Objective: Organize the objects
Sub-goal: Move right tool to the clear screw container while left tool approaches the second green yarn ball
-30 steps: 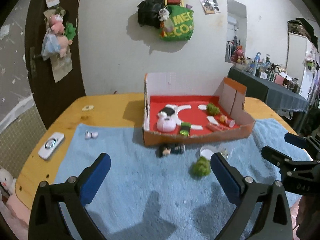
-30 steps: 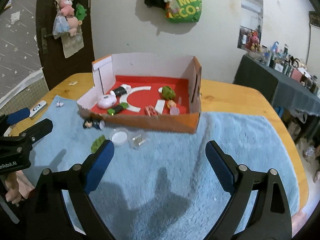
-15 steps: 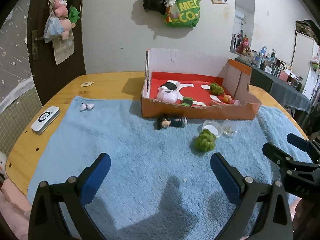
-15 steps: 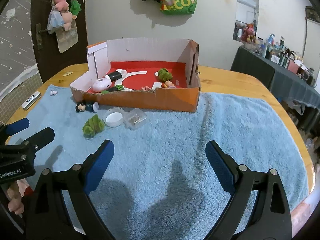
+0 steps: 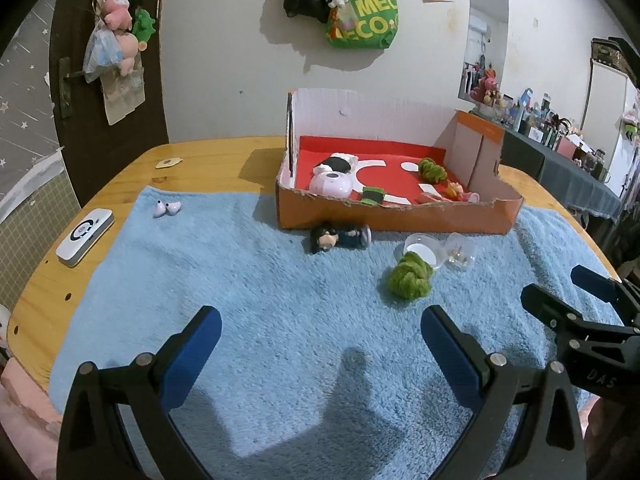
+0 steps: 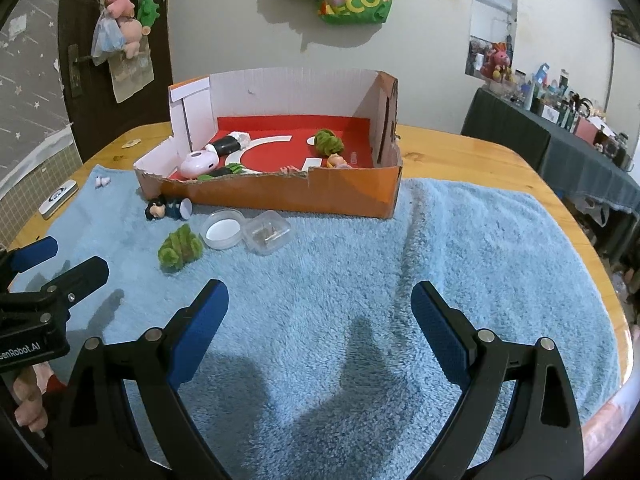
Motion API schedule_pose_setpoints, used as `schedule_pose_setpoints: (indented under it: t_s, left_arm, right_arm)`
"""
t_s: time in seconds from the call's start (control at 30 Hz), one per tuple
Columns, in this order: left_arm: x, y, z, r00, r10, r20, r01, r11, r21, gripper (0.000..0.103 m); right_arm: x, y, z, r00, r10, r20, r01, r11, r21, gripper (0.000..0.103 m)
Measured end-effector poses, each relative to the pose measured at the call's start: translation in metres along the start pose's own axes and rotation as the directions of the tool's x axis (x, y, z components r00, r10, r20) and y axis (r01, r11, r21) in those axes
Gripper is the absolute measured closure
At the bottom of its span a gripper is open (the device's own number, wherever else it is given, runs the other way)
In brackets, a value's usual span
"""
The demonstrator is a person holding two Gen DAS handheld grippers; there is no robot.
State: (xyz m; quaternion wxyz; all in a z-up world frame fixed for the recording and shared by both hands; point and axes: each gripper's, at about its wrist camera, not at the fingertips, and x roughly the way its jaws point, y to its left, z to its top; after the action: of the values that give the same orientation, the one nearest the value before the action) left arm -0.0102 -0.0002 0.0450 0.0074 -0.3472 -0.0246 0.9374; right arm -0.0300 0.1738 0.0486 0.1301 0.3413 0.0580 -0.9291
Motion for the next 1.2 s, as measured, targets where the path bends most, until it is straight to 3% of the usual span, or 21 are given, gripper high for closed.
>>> schedule_pose_setpoints:
  t_s: [0.17,0.37,0.6,0.9,1.1,1.2]
  left_arm:
    - [0.008,-0.001,-0.003,0.999,-0.023,-0.021,0.024,1.000,0.005,0.001]
    - [0.027,-0.008,0.001,0.996,-0.042,-0.077,0.045,0.998,0.033,0.001]
    - [0.052,-0.018,0.015,0.982,-0.102,-0.161,0.115,0.991,0.075,0.007]
    - [0.076,-0.022,0.030,0.960,-0.156,-0.230,0.179,0.980,0.082,0.016]
    - [0.079,-0.024,0.037,0.945,-0.220,-0.243,0.246,0.966,0.081,0.022]
    - [0.080,-0.025,0.038,0.936,-0.250,-0.248,0.277,0.957,0.081,0.030]
  right_arm:
    - [0.007,-0.002,-0.002,1.000,0.012,-0.015,-0.012,1.000,-0.002,0.009]
    - [0.036,-0.004,0.005,0.994,0.011,-0.108,-0.019,0.997,-0.072,0.009]
    - [0.068,-0.007,0.028,0.972,0.083,-0.220,-0.118,0.982,-0.149,0.009]
    - [0.092,0.008,0.042,0.951,0.159,-0.264,-0.219,0.951,-0.218,0.010]
    - [0.097,0.016,0.045,0.948,0.178,-0.265,-0.247,0.935,-0.255,0.022]
    - [0.098,0.017,0.047,0.944,0.198,-0.265,-0.266,0.929,-0.255,0.031]
